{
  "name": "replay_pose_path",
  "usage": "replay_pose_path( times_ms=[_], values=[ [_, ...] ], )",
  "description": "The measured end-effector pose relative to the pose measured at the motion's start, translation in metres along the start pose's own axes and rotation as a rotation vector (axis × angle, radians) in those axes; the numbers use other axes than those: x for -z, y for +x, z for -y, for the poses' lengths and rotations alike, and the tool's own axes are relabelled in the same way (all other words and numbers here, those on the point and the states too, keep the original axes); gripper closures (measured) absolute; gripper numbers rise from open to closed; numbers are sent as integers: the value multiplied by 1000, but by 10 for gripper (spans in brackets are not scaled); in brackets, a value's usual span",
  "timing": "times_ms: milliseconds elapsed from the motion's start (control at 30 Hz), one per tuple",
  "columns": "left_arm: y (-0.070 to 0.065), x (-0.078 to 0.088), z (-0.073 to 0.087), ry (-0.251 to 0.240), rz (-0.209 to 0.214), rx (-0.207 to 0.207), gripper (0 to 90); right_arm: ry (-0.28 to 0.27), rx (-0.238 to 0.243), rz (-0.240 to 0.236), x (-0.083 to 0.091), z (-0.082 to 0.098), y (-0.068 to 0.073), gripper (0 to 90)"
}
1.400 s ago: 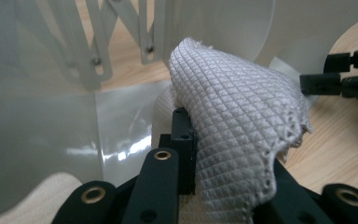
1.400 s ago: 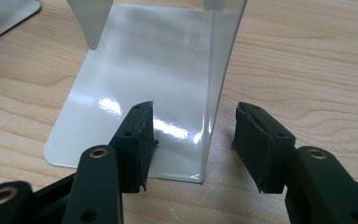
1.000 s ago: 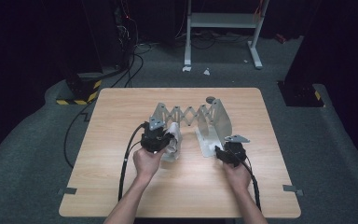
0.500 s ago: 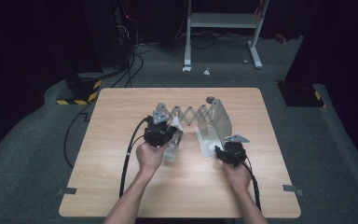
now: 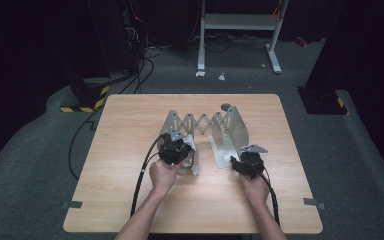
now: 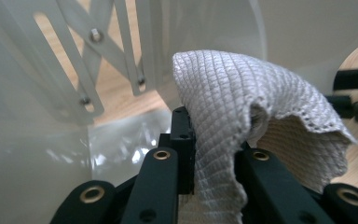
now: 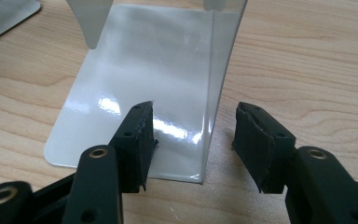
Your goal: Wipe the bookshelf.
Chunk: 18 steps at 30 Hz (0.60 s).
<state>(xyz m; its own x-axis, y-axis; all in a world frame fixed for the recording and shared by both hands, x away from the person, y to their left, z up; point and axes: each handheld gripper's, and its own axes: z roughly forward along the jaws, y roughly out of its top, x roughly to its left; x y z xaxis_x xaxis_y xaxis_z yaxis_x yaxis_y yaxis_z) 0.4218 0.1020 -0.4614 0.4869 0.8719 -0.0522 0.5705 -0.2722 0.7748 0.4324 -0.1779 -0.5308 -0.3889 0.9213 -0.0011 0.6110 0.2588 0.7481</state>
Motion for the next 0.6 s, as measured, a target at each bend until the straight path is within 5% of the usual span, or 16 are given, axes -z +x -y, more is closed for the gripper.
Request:
replay_pose_path(
  times_ms=[300,600],
  values=[
    [5,-14,11,35,-5,24,806,2,-1,1,0,0,0,474],
    [7,13,-5,-60,21,48,809,2,0,1,0,0,0,474]
  ],
)
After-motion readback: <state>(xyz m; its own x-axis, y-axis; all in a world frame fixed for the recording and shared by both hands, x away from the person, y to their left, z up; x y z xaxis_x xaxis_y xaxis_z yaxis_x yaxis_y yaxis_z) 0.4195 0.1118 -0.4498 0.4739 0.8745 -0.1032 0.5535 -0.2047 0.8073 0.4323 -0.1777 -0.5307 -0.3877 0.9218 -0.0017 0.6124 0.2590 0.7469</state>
